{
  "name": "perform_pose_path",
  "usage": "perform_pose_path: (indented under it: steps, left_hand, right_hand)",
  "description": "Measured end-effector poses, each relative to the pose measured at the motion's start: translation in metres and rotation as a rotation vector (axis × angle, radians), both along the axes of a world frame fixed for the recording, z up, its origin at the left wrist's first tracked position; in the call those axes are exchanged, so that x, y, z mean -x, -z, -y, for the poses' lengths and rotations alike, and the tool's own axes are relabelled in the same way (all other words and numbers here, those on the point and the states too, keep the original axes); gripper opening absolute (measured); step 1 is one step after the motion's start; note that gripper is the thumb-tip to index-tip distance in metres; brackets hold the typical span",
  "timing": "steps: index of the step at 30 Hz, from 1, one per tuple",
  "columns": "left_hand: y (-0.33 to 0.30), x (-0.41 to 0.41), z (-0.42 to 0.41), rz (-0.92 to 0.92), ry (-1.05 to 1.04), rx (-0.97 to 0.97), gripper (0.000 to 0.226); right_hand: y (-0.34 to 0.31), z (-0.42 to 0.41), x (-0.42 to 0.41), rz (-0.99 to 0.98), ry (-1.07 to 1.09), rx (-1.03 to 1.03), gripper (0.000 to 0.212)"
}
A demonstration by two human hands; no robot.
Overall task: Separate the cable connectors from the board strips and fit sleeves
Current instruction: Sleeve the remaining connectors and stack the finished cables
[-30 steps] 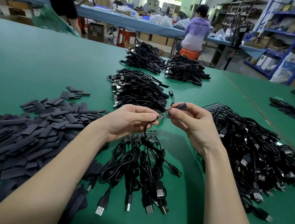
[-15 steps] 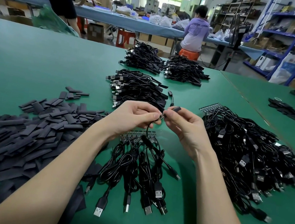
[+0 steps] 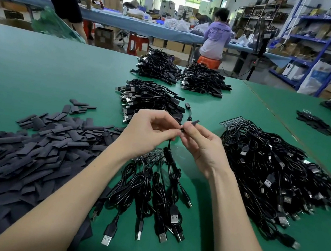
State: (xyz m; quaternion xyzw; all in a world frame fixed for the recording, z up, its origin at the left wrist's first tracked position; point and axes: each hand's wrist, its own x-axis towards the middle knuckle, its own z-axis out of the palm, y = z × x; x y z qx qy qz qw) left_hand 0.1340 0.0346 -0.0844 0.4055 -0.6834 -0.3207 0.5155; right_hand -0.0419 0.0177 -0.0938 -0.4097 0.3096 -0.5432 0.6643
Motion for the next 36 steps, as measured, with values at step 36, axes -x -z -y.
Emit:
perform_pose_path:
  steps: [36]
  left_hand:
    - [0.007, 0.016, 0.000, 0.125, 0.000, -0.368, 0.044]
  right_hand:
    - [-0.003, 0.005, -0.014, 0.132, 0.591, 0.129, 0.021]
